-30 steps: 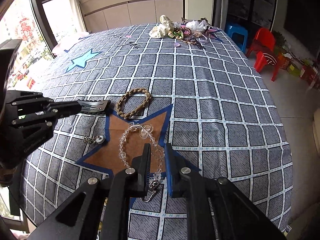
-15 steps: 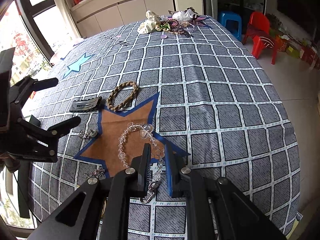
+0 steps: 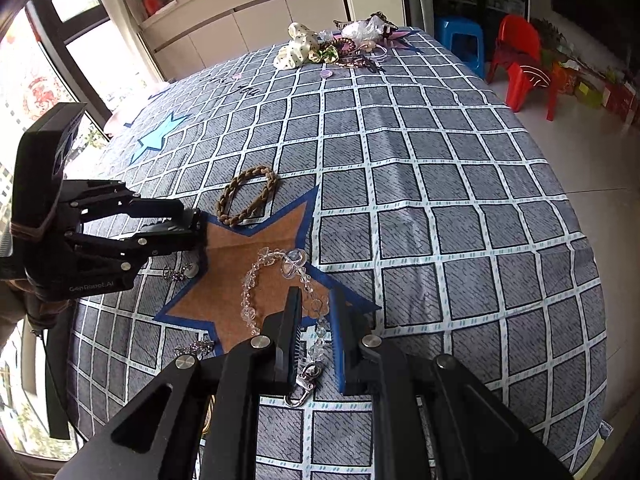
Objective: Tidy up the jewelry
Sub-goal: 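Lift the crystal bead bracelet with right tool while left adjusts its grip on the snap clip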
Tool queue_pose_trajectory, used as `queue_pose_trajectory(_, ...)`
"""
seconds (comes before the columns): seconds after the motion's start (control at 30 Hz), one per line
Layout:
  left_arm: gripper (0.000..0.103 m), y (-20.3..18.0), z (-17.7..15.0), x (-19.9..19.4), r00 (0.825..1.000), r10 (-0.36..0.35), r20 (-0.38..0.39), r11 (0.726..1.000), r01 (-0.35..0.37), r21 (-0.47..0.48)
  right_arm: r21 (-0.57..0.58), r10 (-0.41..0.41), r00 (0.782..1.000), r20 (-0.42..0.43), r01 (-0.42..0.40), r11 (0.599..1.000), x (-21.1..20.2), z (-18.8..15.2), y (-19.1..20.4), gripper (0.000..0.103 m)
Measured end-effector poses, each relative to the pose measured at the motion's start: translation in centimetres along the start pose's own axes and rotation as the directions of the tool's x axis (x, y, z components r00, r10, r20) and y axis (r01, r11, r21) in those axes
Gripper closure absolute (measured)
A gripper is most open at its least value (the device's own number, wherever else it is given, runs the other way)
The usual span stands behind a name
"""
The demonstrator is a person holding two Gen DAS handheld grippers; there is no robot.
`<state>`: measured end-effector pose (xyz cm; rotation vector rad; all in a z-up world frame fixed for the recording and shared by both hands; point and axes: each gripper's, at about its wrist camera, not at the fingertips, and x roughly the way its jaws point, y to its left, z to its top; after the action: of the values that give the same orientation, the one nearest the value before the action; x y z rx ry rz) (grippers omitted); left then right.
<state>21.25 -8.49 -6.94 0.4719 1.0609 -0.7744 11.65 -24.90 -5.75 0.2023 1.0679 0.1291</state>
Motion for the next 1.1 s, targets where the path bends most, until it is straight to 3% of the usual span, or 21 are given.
queue_pose_trajectory(0.03,0.064,-0.1,-0.3,-0.3,1.0,0.004,0.001,1.0,-0.004,-0.016,0.004,0.003,1.0,0.004,-0.003,1.0,-0.2,0.0,0.0,0.088)
queue_pose_trajectory(0.2,0.064,-1.3,-1.5,-1.7,0.999,0.04,0.005,0.997,-0.039,-0.066,0.011,0.016,0.999,0.029,-0.016,1.0,-1.5,-0.4,0.4,0.088)
queue_pose_trajectory(0.27,0.075,-1.9,-2.2,-2.3,0.999,0.043,0.009,0.995,-0.042,-0.085,0.008,0.016,0.999,0.04,-0.017,1.0,-2.1,-0.6,0.6,0.088)
queue_pose_trajectory(0.3,0.096,-2.1,-2.5,-2.6,0.999,0.04,0.007,0.994,-0.04,-0.099,0.007,0.018,0.999,0.045,-0.018,1.0,-2.4,-0.6,0.7,0.088)
queue_pose_trajectory(0.53,0.096,-2.1,-4.3,-4.7,0.993,0.116,0.004,0.966,-0.112,-0.232,-0.002,0.023,0.997,0.073,-0.023,1.0,-4.1,-1.0,1.4,0.088)
queue_pose_trajectory(0.67,0.096,-2.0,-6.3,-6.7,0.99,0.141,0.004,0.903,-0.127,-0.411,-0.005,0.03,0.996,0.084,-0.03,1.0,-5.0,-1.5,1.6,0.088)
queue_pose_trajectory(0.7,0.091,-2.0,-6.7,-6.8,0.99,0.143,-0.012,0.881,-0.133,-0.454,-0.004,0.033,0.996,0.085,-0.033,0.999,-5.2,-1.6,1.6,0.088)
queue_pose_trajectory(0.73,0.053,-2.0,-7.1,-6.7,0.989,0.143,-0.031,0.86,-0.14,-0.491,-0.002,0.037,0.996,0.085,-0.037,0.999,-5.2,-1.7,1.7,0.088)
queue_pose_trajectory(0.77,0.023,-2.0,-7.6,-6.7,0.989,0.144,-0.036,0.84,-0.141,-0.524,-0.001,0.04,0.996,0.083,-0.04,0.999,-5.1,-1.7,1.7,0.088)
queue_pose_trajectory(0.8,0.0,-2.1,-8.0,-7.1,0.986,0.168,-0.014,0.818,-0.147,-0.555,-0.002,0.043,0.996,0.079,-0.043,0.999,-5.0,-1.9,1.8,0.088)
queue_pose_trajectory(0.83,0.0,-2.4,-8.3,-7.5,0.979,0.201,0.022,0.806,-0.153,-0.571,-0.003,0.046,0.996,0.076,-0.046,0.999,-4.9,-2.0,1.9,0.088)
queue_pose_trajectory(0.93,0.0,-3.1,-8.3,-7.5,0.972,0.235,0.017,0.793,-0.181,-0.582,-0.009,0.053,0.996,0.07,-0.052,0.999,-4.9,-2.4,2.2,0.088)
queue_pose_trajectory(1.0,0.0,-3.2,-8.0,-6.9,0.958,0.286,-0.009,0.78,-0.238,-0.578,-0.007,0.058,0.996,0.072,-0.058,0.998,-5.1,-2.6,2.1,0.088)
queue_pose_trajectory(1.1,0.0,-3.0,-7.3,-5.2,0.953,0.298,-0.058,0.78,-0.278,-0.561,-0.001,0.062,0.995,0.08,-0.063,0.998,-5.4,-2.7,2.0,0.088)
